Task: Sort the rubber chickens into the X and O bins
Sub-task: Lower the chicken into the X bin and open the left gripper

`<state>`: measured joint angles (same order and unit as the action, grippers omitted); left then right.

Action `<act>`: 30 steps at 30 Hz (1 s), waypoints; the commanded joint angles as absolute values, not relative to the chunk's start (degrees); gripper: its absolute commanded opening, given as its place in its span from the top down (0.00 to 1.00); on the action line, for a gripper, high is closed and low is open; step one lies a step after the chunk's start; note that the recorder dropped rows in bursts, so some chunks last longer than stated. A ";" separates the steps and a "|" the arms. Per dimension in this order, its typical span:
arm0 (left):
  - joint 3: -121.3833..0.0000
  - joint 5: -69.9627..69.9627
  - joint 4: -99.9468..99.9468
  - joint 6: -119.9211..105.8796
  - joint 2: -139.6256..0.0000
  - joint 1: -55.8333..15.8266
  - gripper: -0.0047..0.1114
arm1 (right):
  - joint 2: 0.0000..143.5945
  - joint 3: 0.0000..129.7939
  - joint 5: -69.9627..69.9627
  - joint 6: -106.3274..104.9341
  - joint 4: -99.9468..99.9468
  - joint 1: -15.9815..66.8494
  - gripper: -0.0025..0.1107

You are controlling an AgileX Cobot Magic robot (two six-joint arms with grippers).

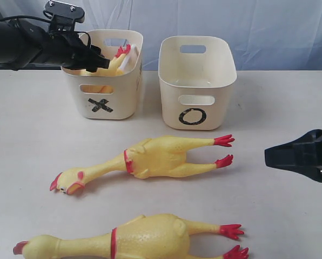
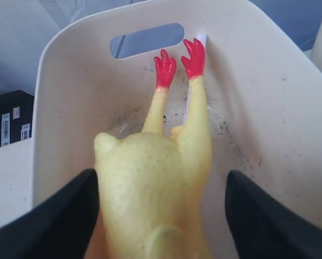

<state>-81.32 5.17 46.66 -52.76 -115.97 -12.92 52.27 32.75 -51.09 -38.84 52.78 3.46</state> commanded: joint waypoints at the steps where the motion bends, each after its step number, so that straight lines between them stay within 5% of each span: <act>1: -81.66 5.49 46.67 -52.69 -115.39 -12.74 0.41 | 52.31 33.15 -51.02 -39.19 53.16 3.44 0.98; 9: -81.66 13.72 46.67 -52.57 -110.86 -12.65 0.48 | 52.31 33.15 -51.02 -39.19 53.06 3.44 0.98; 18: -81.66 29.91 45.77 -52.57 -101.95 -12.65 0.96 | 52.31 33.15 -50.64 -39.31 53.05 3.44 0.98; 30: -72.25 33.96 30.46 -38.23 -90.24 -12.65 0.96 | 52.31 33.15 -50.14 -40.04 53.05 3.44 0.98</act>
<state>-75.98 35.07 34.56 -42.40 -93.47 -12.92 52.27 32.75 -50.82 -39.07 52.88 3.46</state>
